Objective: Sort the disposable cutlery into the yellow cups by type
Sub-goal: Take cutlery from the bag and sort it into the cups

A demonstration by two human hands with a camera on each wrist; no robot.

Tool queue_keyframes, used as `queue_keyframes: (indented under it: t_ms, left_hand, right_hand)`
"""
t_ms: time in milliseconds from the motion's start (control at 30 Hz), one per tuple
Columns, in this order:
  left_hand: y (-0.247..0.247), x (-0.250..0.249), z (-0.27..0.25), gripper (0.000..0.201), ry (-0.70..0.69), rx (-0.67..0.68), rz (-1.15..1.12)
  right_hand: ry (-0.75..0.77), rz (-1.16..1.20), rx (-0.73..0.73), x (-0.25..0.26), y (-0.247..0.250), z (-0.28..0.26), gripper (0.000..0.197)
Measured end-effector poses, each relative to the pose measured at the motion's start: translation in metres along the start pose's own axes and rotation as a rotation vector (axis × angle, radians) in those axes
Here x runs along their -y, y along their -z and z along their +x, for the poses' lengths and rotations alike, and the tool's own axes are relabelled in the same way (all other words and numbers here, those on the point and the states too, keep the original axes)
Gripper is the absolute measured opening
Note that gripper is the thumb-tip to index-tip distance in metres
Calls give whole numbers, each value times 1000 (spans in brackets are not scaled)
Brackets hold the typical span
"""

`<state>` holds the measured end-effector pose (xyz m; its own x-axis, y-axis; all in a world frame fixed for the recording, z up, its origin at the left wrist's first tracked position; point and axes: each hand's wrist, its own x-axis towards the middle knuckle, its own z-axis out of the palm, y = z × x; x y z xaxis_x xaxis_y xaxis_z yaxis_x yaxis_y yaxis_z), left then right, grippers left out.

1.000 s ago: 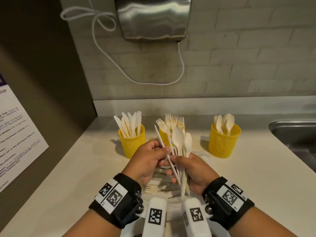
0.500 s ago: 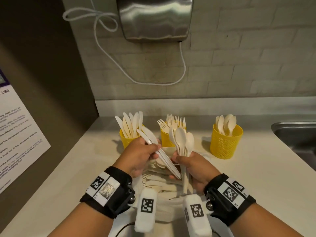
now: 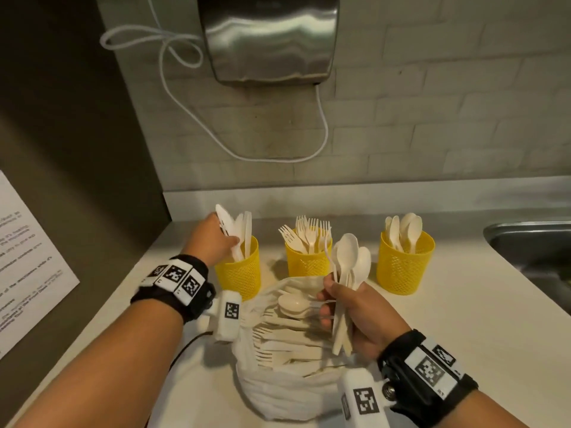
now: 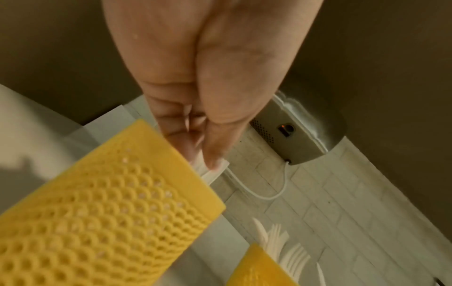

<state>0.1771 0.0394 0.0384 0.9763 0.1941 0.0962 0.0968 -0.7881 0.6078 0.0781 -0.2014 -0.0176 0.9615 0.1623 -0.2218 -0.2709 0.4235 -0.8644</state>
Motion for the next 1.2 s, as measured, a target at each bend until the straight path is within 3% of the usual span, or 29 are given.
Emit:
queue_keyframes:
  t_ms: [67, 167, 200, 233, 300, 333, 367, 500, 667, 867, 1033, 1100, 1200]
  left_hand:
    - [-5, 1, -7, 61, -22, -40, 54]
    - [0, -14, -37, 57, -128, -349, -115]
    - [-1, -22, -49, 52, -154, -317, -186]
    - [-6, -30, -61, 50, -157, -169, -268]
    - [-26, -43, -80, 49, -118, 270, -472]
    - [-36, -46, -83, 46, -107, 409, -567]
    - [-43, -48, -84, 39, -99, 460, -641]
    - [-46, -49, -81, 21, 33, 452, -936]
    - [-45, -44, -79, 21, 27, 524, -962]
    - [-39, -43, -73, 14, 54, 426, -955]
    - [-1, -61, -40, 20, -55, 4, -1047]
    - [5, -71, -28, 32, -186, -140, -902]
    - [-14, -86, -18, 41, -308, -184, -531]
  right_hand:
    - [-12, -27, 15, 0, -1, -1, 5]
    - [-8, -94, 21, 0, -4, 0, 10]
    - [-5, -125, 28, -1, -5, 1, 10]
    - [-3, -158, 37, -1, -7, 1, 10]
    - [-16, -211, 62, -3, -11, 2, 8]
    - [-30, -226, 82, -3, -14, 2, 8]
    - [-47, -228, 105, -3, -15, 2, 8]
    - [-129, -122, 158, 1, -13, 2, 20]
    - [-200, -124, 194, 0, -12, 3, 28]
    - [-233, -103, 197, -2, -11, 7, 21]
    - [-187, 18, 66, -1, 6, 11, 20]
    - [-138, 27, 26, 0, 13, 11, 19]
    - [-83, -50, 25, 2, 13, 8, 14]
